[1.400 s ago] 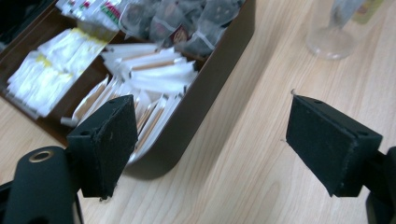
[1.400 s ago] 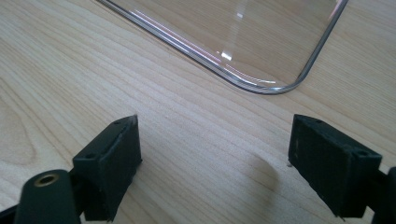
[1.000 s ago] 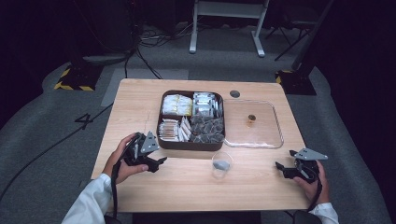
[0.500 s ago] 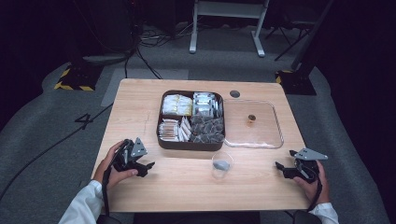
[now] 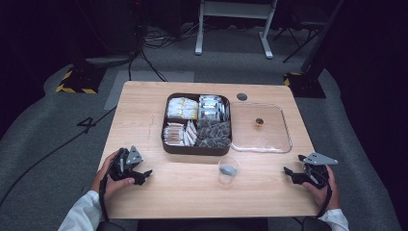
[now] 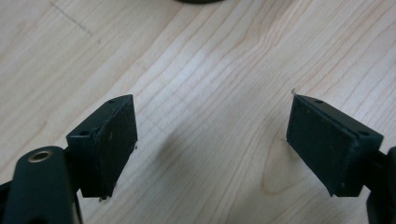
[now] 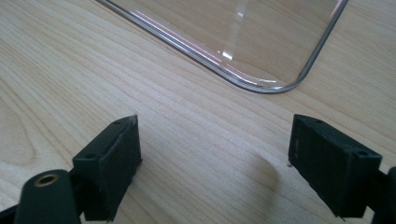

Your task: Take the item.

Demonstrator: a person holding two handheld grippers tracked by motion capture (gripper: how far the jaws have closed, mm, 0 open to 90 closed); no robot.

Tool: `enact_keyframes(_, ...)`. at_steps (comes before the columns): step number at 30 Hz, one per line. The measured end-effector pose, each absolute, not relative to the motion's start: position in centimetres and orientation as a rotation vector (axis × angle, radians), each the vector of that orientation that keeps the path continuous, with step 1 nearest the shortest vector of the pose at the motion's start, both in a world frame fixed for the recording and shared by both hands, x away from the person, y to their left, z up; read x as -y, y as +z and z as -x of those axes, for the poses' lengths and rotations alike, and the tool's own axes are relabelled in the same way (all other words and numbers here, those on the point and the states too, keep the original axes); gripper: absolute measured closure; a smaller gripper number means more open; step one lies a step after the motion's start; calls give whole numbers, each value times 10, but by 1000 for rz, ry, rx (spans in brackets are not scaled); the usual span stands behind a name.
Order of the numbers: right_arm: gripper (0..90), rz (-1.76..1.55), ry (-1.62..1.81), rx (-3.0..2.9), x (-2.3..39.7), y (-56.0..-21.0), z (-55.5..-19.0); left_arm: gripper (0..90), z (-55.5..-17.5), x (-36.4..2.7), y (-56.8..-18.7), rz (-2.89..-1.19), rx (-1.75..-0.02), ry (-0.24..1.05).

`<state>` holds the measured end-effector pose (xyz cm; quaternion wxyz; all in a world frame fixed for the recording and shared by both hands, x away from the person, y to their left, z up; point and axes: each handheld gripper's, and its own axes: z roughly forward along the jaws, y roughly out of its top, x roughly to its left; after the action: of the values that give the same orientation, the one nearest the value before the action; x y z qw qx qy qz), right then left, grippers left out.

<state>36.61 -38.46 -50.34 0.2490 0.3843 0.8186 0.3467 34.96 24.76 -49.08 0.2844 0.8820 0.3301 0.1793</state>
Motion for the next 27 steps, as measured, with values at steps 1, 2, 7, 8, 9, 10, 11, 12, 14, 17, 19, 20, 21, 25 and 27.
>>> enact_keyframes(1, 173, -1047, 945, -2230, 385, -503, -366, 166, -349, -250, -493, -2354, -891, 463)
enact_keyframes(2, 173, -1047, 944, -2230, 385, -503, -366, 165, -348, -253, -495, -2327, -905, 447)
enact_keyframes(7, 173, -1047, 943, -2229, 384, -503, -366, 164, -346, -268, -505, -2205, -969, 367)
enact_keyframes(8, 173, -1047, 943, -2229, 384, -503, -366, 159, -346, -268, -505, -2205, -969, 367)
enact_keyframes(9, 173, -1046, 943, -2229, 384, -503, -366, 159, -345, -270, -505, -2208, -970, 374)
enact_keyframes(10, 173, -1046, 943, -2229, 384, -503, -366, 159, -345, -270, -505, -2206, -976, 373)
enact_keyframes(11, 173, -1046, 943, -2229, 384, -503, -366, 158, -345, -270, -504, -2208, -976, 375)
enact_keyframes(12, 173, -1046, 944, -2229, 384, -503, -366, 157, -345, -270, -504, -2209, -975, 379)
enact_keyframes(14, 173, -1045, 943, -2229, 384, -503, -366, 156, -345, -270, -505, -2205, -978, 375)
enact_keyframes(17, 173, -1044, 943, -2229, 384, -503, -366, 151, -346, -270, -504, -2213, -967, 371)
enact_keyframes(19, 171, -1048, 945, -2230, 385, -503, -366, 150, -347, -270, -505, -2208, -970, 365)
enact_keyframes(20, 171, -1048, 945, -2230, 385, -503, -366, 150, -347, -270, -505, -2208, -970, 365)
enact_keyframes(21, 170, -1048, 944, -2230, 385, -503, -366, 149, -347, -270, -505, -2209, -969, 367)
enact_keyframes(25, 169, -1048, 941, -2227, 384, -503, -366, 149, -347, -270, -505, -2209, -969, 367)
enact_keyframes(27, 169, -1050, 944, -2229, 385, -503, -366, 149, -347, -270, -505, -2208, -969, 367)
